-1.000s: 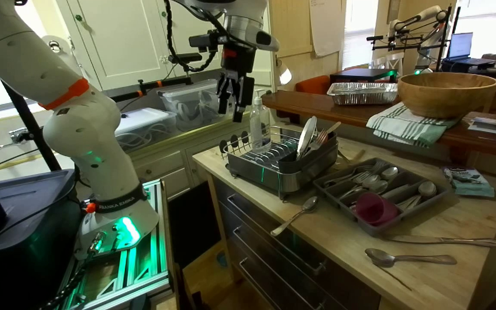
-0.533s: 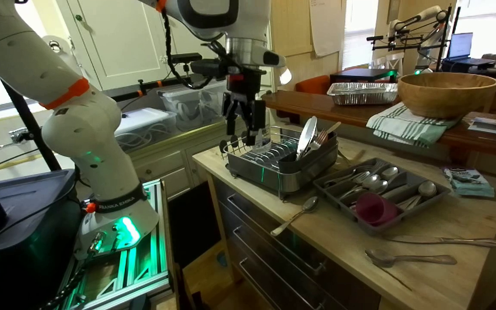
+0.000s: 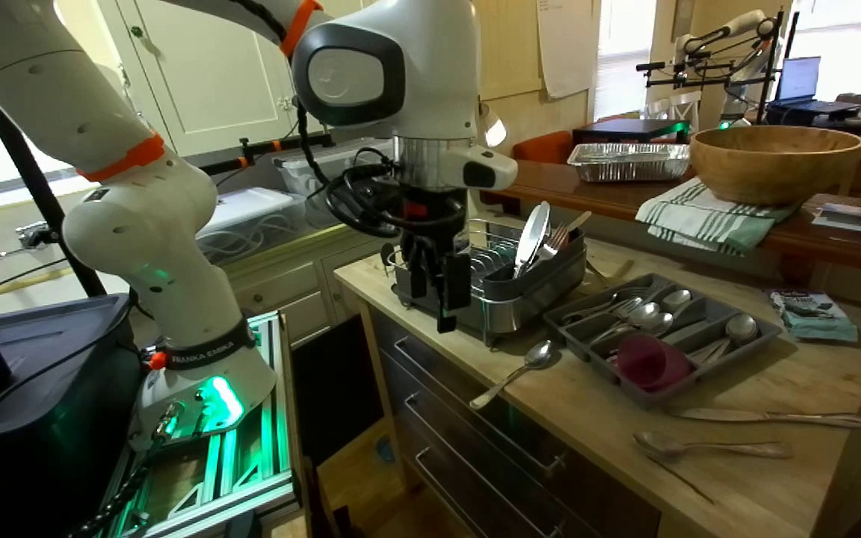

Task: Put the spoon in the dishes tray

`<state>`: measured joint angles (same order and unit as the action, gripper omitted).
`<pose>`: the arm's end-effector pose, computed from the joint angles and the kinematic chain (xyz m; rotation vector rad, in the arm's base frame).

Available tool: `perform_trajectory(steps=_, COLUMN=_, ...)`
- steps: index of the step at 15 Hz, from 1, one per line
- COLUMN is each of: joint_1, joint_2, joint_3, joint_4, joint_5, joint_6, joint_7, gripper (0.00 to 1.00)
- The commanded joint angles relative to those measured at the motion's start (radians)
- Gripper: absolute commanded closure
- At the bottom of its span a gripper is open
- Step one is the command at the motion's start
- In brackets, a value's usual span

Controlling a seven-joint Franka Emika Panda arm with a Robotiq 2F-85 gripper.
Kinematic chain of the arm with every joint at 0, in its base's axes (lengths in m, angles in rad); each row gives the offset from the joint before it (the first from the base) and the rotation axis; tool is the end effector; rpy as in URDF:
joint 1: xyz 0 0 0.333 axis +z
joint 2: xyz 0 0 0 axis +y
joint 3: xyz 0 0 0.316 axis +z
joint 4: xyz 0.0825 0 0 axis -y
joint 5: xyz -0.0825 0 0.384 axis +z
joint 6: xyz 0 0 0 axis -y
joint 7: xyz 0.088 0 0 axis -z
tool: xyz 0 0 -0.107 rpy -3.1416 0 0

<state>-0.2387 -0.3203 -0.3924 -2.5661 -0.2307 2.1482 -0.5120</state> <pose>0.3270 -0.2455 0.3585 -3.1301 -0.0680 0.2019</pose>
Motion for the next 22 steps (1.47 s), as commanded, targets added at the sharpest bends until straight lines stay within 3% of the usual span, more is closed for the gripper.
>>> perform_trajectory(steps=1, joint_1=-0.011, joint_2=-0.001, joint_3=0.016, joint_4=0.002, joint_5=0.004, joint_6=-0.002, joint_7=-0.003, gripper=0.02)
perform_trajectory(steps=4, joint_1=-0.009, joint_2=-0.011, joint_3=0.021, joint_4=0.002, joint_5=0.004, joint_6=-0.003, joint_7=-0.002, gripper=0.00)
perform_trajectory(steps=10, joint_1=-0.018, joint_2=0.144, joint_3=-0.018, joint_4=-0.104, joint_5=0.015, joint_6=0.426, joint_7=-0.009, gripper=0.00)
perform_trajectory(steps=15, joint_1=-0.010, joint_2=0.321, joint_3=0.031, joint_4=-0.139, joint_5=0.025, joint_6=0.708, joint_7=0.038, gripper=0.00)
perform_trajectory(steps=16, joint_1=-0.006, joint_2=0.347, joint_3=0.047, joint_4=-0.138, joint_5=0.038, joint_6=0.740, joint_7=0.051, gripper=0.00)
perform_trajectory(steps=18, joint_1=-0.006, joint_2=0.388, joint_3=0.081, joint_4=-0.109, joint_5=0.036, joint_6=0.684, joint_7=0.088, gripper=0.00)
perform_trajectory(steps=19, joint_1=-0.026, joint_2=0.335, joint_3=0.074, joint_4=-0.137, joint_5=0.008, joint_6=0.694, joint_7=0.069, gripper=0.00)
perform_trajectory(steps=22, joint_1=-0.023, joint_2=0.375, joint_3=0.095, joint_4=-0.124, joint_5=0.012, joint_6=0.694, joint_7=0.088, gripper=0.00)
